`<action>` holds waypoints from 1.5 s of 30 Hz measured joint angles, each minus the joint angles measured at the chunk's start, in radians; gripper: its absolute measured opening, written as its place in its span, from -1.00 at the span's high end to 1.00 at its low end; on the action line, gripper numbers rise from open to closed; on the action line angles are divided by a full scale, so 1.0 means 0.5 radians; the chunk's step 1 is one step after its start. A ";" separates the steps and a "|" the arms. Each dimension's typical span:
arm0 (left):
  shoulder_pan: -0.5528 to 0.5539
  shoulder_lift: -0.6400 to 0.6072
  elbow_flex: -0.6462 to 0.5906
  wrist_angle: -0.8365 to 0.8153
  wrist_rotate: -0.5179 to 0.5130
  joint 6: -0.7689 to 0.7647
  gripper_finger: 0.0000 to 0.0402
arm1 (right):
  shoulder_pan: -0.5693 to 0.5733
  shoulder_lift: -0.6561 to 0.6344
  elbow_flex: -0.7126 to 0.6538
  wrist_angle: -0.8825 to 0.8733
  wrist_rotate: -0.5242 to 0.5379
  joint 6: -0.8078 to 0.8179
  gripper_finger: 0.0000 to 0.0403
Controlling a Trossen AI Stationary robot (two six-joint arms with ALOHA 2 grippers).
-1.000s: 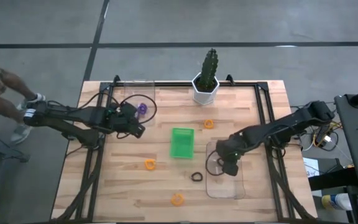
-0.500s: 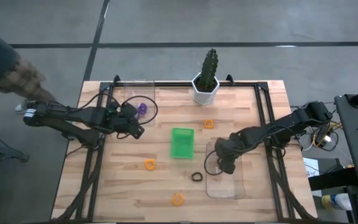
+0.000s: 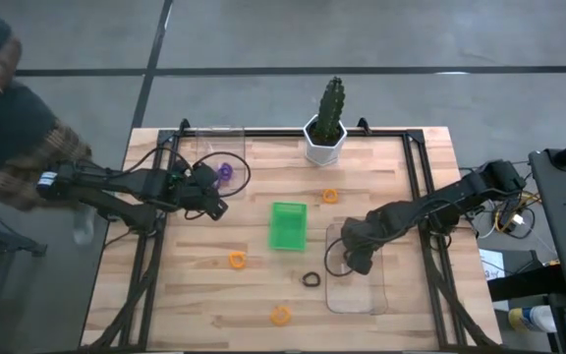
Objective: Sort spring keychains
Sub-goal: Put the black spring keychain into the bottom transparent bin
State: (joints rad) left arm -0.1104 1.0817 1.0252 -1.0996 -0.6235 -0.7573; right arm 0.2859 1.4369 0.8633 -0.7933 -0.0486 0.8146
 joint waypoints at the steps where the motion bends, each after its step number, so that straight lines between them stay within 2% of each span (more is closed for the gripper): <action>1: 0.001 0.000 0.000 0.000 0.000 0.004 0.42 | 0.000 -0.004 0.000 0.002 0.000 0.001 0.47; 6: 0.000 0.001 0.000 0.021 0.001 0.065 0.42 | 0.010 -0.073 0.004 0.035 -0.055 0.003 0.45; 11: -0.002 0.001 0.000 0.152 0.056 0.175 0.42 | 0.022 -0.287 0.051 0.102 -0.054 -0.043 0.51; 16: -0.004 0.004 0.001 0.313 0.063 0.278 0.42 | 0.022 -0.603 0.038 0.278 0.118 -0.191 0.59; 23: -0.004 0.005 0.001 0.576 0.094 0.326 0.42 | 0.021 -1.061 -0.010 0.322 0.409 -0.374 0.67; 28: -0.006 0.019 0.001 0.884 0.281 0.436 0.42 | 0.021 -1.363 -0.088 0.387 0.616 -0.483 0.71; 36: -0.018 0.140 0.001 1.388 0.705 0.628 0.42 | 0.021 -1.725 -0.322 0.527 0.741 -0.503 0.70; 40: -0.036 0.259 0.002 1.526 0.861 0.637 0.42 | 0.021 -1.840 -0.466 0.625 0.780 -0.495 0.70; 45: -0.051 0.405 0.030 1.533 0.964 0.626 0.42 | 0.021 -1.921 -0.563 0.625 0.784 -0.457 0.70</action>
State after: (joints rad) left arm -0.1361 1.2840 1.0402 -0.3333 -0.1414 -0.4442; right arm 0.2964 0.4764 0.5816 -0.4810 0.3435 0.5859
